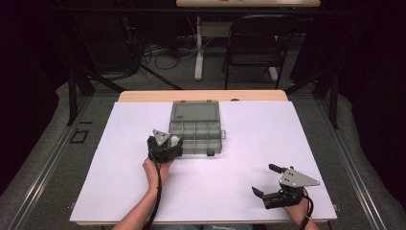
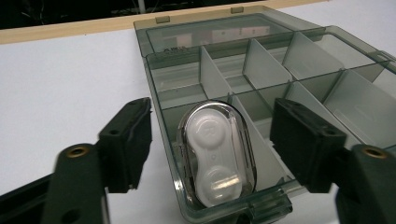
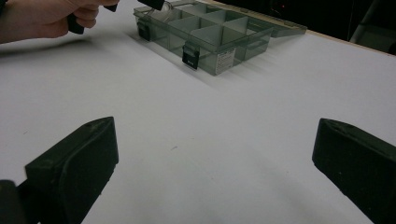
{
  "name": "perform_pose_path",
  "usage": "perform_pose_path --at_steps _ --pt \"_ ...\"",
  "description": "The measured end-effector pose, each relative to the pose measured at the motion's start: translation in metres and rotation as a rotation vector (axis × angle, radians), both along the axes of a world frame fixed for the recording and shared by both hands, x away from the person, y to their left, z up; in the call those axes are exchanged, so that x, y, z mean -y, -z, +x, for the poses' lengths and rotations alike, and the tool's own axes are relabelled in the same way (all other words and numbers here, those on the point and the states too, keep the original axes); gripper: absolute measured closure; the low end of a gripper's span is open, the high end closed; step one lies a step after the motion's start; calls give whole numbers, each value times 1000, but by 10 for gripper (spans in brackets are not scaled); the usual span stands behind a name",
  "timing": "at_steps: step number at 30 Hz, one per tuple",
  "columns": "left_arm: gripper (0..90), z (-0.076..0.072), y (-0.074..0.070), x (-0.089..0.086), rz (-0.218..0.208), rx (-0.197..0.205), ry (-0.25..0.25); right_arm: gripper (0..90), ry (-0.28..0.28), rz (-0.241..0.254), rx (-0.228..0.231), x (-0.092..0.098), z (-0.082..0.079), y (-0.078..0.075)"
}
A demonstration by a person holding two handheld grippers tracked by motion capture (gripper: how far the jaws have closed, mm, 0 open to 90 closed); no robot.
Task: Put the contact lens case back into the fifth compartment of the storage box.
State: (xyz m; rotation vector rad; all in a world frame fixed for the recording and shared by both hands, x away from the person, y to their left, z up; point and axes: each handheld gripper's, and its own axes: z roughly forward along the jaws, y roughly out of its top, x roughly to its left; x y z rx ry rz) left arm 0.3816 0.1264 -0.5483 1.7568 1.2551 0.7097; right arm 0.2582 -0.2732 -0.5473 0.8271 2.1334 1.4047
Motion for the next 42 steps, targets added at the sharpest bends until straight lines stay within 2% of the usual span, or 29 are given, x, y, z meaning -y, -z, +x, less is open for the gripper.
perform_pose_path --at_steps 6,10,20,24,30,42 --pt "149 -7 -5 -3 8 7 39 0 1 -2 -1 0 0 0" --pt "134 -11 -8 -7 20 -10 71 0 2 -2 -2 0 0 0" --pt "44 -24 -21 -15 8 6 113 0 6 -5 -2 0 -1 0" --pt "6 -31 -25 -19 27 11 135 0 5 -6 0 1 -1 0" --pt "1 -42 -27 -29 20 8 148 0 4 -5 -3 0 -1 0" --pt "1 -63 -28 -42 36 16 181 0 11 -3 2 2 -2 0"
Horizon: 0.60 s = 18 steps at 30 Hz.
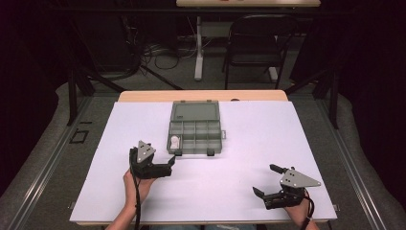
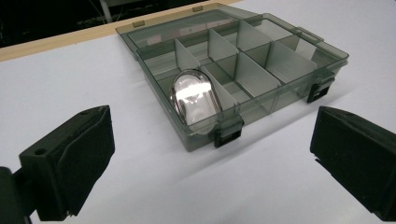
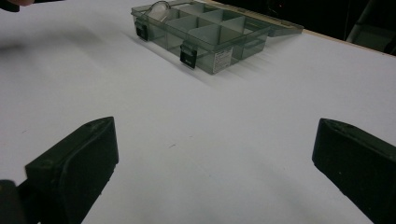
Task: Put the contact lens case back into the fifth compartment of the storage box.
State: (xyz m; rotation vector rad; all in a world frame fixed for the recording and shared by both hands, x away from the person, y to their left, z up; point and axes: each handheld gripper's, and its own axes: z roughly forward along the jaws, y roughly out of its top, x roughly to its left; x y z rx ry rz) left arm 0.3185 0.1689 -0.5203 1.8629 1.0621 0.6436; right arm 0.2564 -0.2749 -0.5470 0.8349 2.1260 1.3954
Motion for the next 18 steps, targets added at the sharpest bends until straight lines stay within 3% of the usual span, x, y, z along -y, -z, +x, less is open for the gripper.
perform_pose_path --at_steps 18 --pt "0 -33 4 -19 13 43 29 1 0 0 -2 0 0 0"
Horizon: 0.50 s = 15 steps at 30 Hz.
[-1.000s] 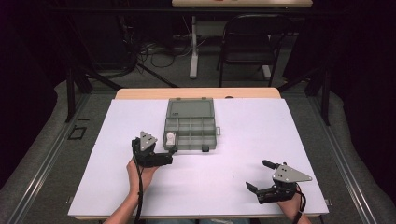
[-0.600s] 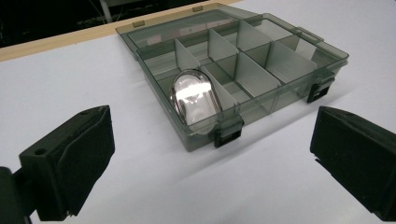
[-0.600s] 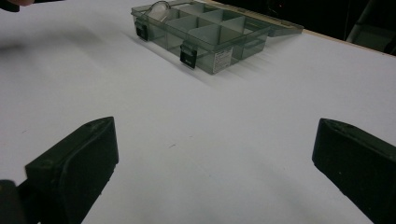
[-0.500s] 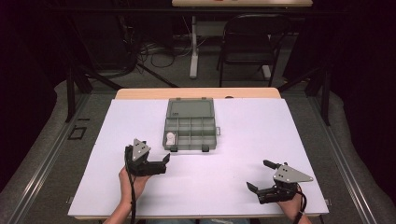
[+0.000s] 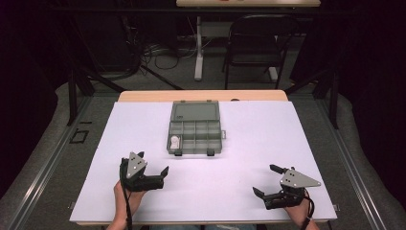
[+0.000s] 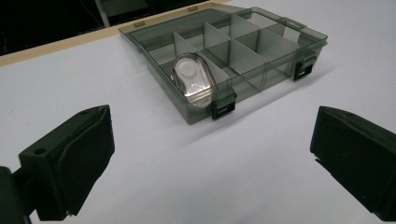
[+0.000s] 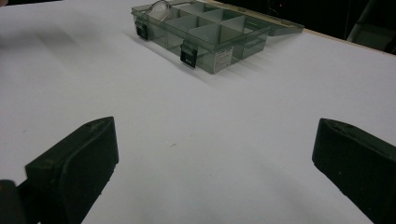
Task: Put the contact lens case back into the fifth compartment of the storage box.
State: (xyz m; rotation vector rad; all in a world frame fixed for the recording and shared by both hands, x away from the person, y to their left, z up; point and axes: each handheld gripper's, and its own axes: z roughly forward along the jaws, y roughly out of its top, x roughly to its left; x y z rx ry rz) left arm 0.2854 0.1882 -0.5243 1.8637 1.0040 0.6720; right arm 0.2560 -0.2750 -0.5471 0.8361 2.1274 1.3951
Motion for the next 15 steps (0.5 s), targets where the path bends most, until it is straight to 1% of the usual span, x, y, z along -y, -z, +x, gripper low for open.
perform_pose_path --at_steps 4,10,15 --pt "0 -6 1 -4 4 6 1 1 0 0 -1 0 0 0" --pt "0 -15 5 -10 0 21 4 1 1 0 -4 1 0 0" --pt "0 -21 10 -13 6 22 7 1 2 -1 -2 1 0 0"
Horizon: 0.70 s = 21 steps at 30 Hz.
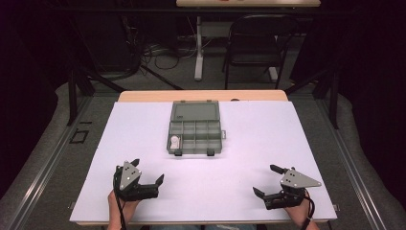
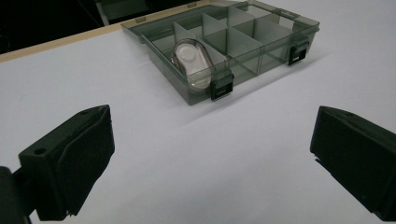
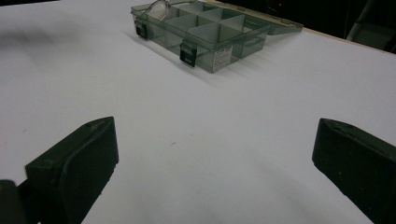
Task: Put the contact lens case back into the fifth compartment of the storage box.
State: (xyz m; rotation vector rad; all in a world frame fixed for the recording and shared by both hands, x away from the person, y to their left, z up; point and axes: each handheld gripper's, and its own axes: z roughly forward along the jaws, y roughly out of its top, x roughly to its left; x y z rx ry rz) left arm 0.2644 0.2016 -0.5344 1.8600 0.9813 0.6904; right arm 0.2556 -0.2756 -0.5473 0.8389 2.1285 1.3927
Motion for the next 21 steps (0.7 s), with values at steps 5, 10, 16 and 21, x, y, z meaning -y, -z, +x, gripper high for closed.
perform_pose_path --at_steps 5,10,16,21 --pt "0 -4 4 -4 -5 1 -1 1 -1 0 -3 0 0 0" --pt "0 -8 9 -5 -4 2 0 1 -2 -1 -10 0 0 1" --pt "0 -11 15 -7 1 -6 0 1 0 -4 -6 0 0 1" --pt "0 -12 18 -9 1 -4 -3 1 -1 -2 -8 0 0 1"
